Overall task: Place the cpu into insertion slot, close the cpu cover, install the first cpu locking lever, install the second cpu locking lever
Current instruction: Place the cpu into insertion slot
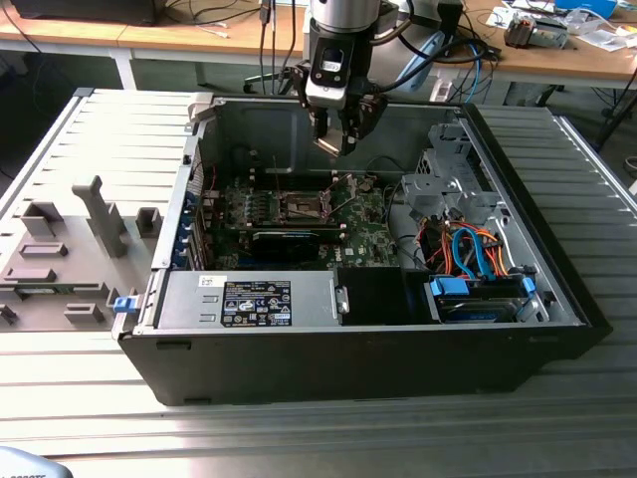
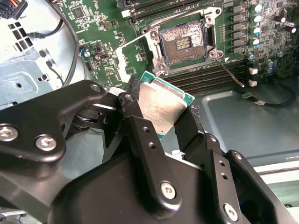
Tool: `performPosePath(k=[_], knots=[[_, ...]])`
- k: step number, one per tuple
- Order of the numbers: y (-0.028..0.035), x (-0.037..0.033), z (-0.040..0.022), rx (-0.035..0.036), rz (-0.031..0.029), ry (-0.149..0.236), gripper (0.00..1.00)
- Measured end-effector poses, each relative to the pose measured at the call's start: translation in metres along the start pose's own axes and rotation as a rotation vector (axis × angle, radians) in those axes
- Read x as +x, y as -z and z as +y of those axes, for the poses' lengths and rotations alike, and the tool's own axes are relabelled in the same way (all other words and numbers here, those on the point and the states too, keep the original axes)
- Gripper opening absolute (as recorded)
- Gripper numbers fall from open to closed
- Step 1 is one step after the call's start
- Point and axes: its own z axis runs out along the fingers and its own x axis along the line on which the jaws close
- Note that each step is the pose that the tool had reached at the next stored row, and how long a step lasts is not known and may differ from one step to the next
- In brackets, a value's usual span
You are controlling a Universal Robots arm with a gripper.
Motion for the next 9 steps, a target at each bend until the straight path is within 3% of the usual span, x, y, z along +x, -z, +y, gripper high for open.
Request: performPosePath(k=[9], knots=[[-0.0001,0.0000,0.0000,-0.0002,-0.0006,-0.006,0.54]])
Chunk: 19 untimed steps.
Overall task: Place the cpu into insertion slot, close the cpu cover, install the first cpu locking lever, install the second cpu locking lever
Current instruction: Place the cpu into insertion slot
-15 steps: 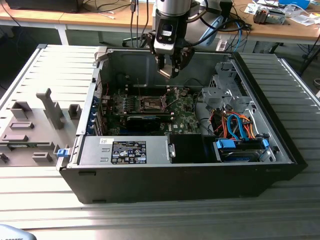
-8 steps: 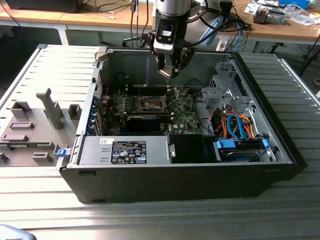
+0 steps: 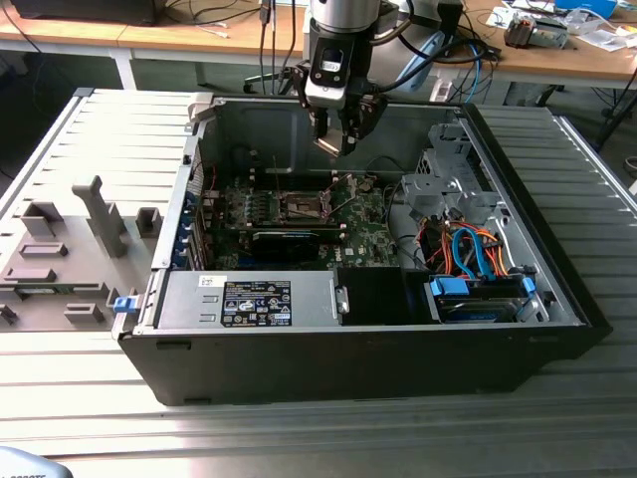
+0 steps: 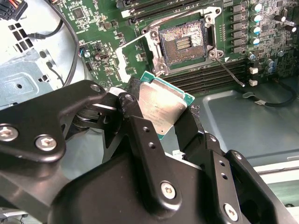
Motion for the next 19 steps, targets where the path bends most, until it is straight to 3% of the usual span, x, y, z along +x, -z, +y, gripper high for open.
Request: performPosePath(k=[19], knots=[[0.0000,0.0000,0.0000,-0.0003,-0.0015,-0.018,0.54]])
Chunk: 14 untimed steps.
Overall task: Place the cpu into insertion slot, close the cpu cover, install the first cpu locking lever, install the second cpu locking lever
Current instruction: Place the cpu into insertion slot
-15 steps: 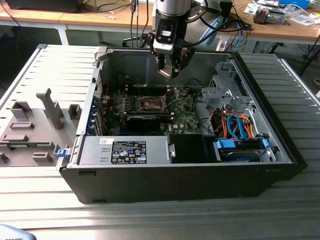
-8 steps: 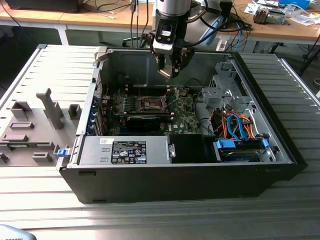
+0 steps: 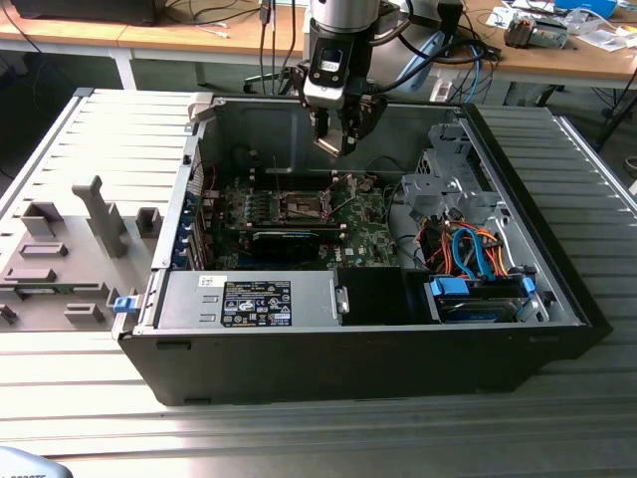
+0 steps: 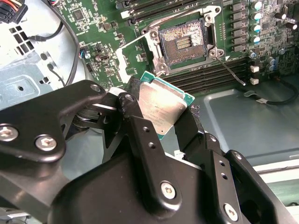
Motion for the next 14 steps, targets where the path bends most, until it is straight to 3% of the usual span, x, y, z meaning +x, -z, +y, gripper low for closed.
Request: performPosePath(k=[14], knots=[[0.0000,0.0000,0.0000,-0.0002,-0.0008,-0.010,0.54]])
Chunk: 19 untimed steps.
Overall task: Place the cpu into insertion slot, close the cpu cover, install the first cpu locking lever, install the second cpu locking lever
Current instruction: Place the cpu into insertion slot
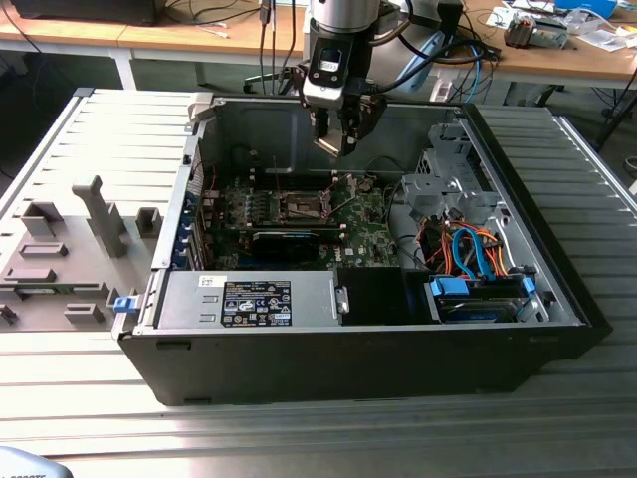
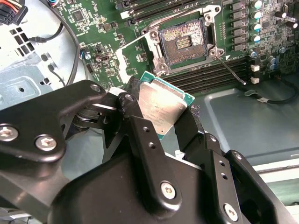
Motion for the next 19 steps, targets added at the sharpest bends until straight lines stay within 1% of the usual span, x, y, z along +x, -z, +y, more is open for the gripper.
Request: performPosePath(k=[19], knots=[[-0.0001,0.0000,0.0000,-0.0002,-0.0014,-0.016,0.54]])
